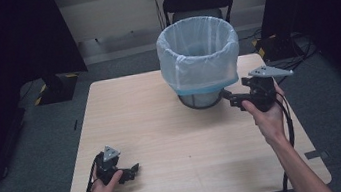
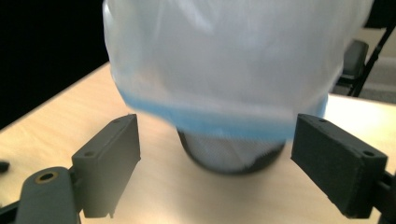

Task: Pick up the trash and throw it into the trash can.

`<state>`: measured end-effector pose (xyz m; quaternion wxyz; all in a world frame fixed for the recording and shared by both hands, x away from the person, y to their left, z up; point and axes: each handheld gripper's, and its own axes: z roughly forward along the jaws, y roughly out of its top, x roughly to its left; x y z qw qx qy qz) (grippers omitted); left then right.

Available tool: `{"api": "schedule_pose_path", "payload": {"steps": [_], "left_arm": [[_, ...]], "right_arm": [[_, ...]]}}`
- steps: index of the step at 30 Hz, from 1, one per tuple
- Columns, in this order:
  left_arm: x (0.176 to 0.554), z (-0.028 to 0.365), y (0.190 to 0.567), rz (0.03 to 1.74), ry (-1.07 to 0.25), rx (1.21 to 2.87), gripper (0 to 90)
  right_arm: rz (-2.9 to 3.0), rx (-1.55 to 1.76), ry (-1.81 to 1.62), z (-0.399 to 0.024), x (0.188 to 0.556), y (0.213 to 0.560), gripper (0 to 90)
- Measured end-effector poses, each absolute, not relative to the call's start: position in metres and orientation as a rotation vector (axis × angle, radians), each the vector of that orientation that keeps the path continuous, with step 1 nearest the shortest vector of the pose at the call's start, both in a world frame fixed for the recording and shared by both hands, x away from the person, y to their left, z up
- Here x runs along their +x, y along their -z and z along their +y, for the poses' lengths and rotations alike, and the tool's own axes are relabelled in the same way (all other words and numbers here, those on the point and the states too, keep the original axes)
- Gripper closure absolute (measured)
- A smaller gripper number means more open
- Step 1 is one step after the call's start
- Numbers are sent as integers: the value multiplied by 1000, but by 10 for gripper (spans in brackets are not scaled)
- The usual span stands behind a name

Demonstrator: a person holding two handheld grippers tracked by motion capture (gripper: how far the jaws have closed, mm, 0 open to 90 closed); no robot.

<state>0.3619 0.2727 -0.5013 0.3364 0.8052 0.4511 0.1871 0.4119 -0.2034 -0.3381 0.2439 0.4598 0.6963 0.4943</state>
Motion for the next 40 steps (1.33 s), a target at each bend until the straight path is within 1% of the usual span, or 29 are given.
{"api": "schedule_pose_path", "payload": {"steps": [4,10,17,23,28,33,40], "left_arm": [[362,273,501,1176,-488,2099,0],[362,273,501,1177,-489,2100,0],[362,273,501,1177,-490,2100,0],[362,273,501,1177,-490,2100,0],[362,273,501,1177,-489,2100,0],[362,273,501,1176,-488,2100,0],[362,273,501,1177,-491,2102,0]], "right_arm": [[1908,1279,-1299,-213,399,356,146],[1976,1318,-1186,-222,383,396,146],[2060,1405,-1102,-233,373,444,147],[2107,1460,-965,-239,369,473,152],[2116,1487,-877,-244,371,492,159],[2077,1432,-894,-243,371,498,139],[2069,1428,-899,-244,371,499,137]]}}
